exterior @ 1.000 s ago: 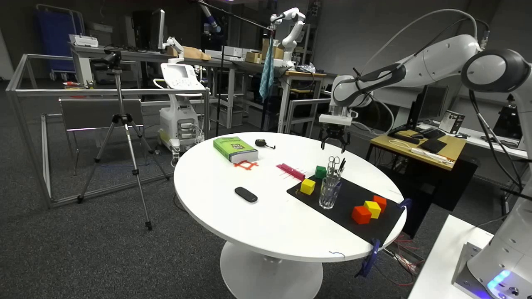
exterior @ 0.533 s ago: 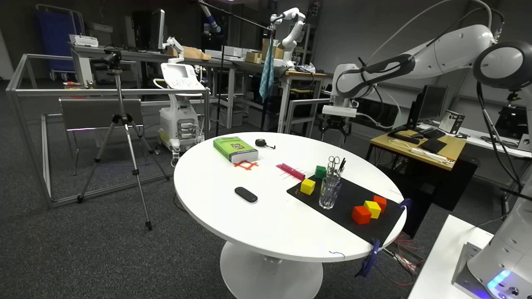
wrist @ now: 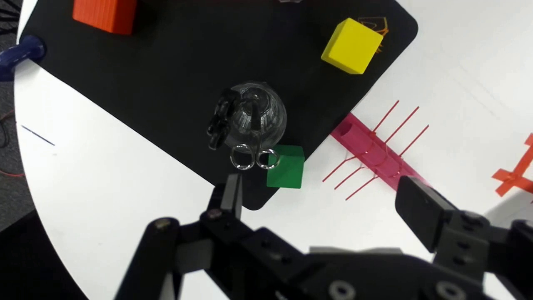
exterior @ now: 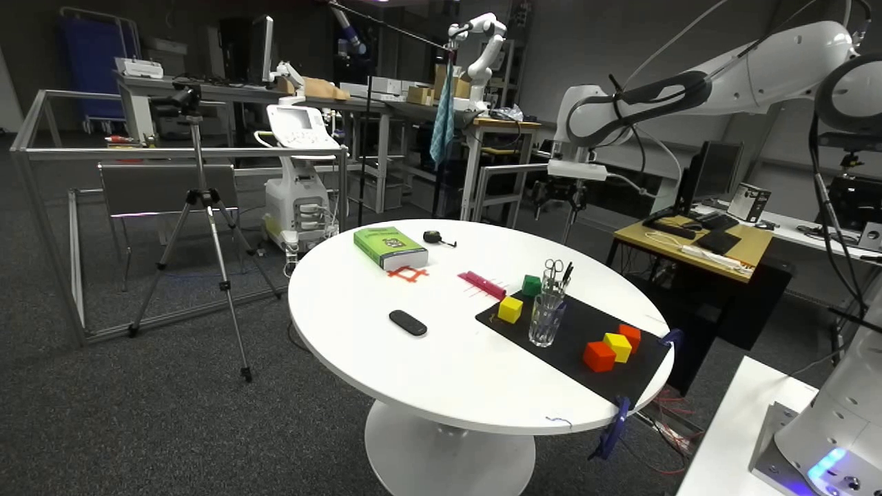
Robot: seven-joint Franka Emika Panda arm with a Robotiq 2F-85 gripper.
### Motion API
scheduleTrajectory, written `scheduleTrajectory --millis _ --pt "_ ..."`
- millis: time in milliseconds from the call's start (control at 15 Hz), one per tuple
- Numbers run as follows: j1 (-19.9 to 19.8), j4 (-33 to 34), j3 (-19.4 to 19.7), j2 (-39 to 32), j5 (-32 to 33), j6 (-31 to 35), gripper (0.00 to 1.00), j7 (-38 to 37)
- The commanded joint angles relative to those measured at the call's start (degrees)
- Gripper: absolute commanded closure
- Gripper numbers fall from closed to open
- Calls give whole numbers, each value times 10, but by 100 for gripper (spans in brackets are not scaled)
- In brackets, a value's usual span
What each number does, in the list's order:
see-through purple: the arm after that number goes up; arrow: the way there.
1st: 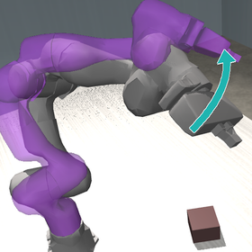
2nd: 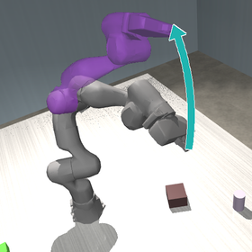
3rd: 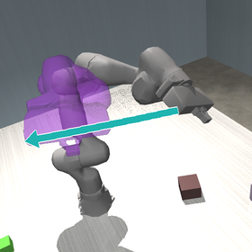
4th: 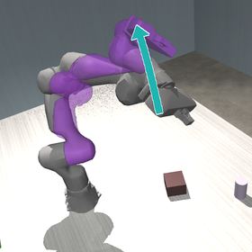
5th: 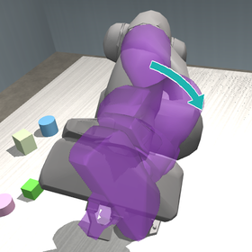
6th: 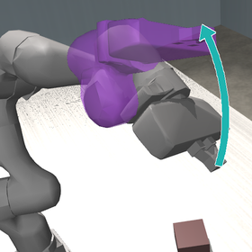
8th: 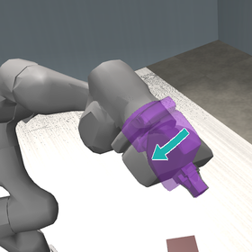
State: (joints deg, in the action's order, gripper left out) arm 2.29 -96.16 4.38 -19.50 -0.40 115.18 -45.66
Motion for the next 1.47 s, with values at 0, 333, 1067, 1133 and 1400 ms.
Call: scheduleTrajectory --millis 0,333,1067,1133,1400 --pt "0 -60 -10 61 2 18 0 60" --pt "-2 -97 -21 113 -7 16 0 122" --pt "-7 -159 -31 201 -9 -9 0 223" --pt "-7 -164 -31 205 -8 -6 0 231" --pt "-8 -181 -32 218 1 -5 0 256"
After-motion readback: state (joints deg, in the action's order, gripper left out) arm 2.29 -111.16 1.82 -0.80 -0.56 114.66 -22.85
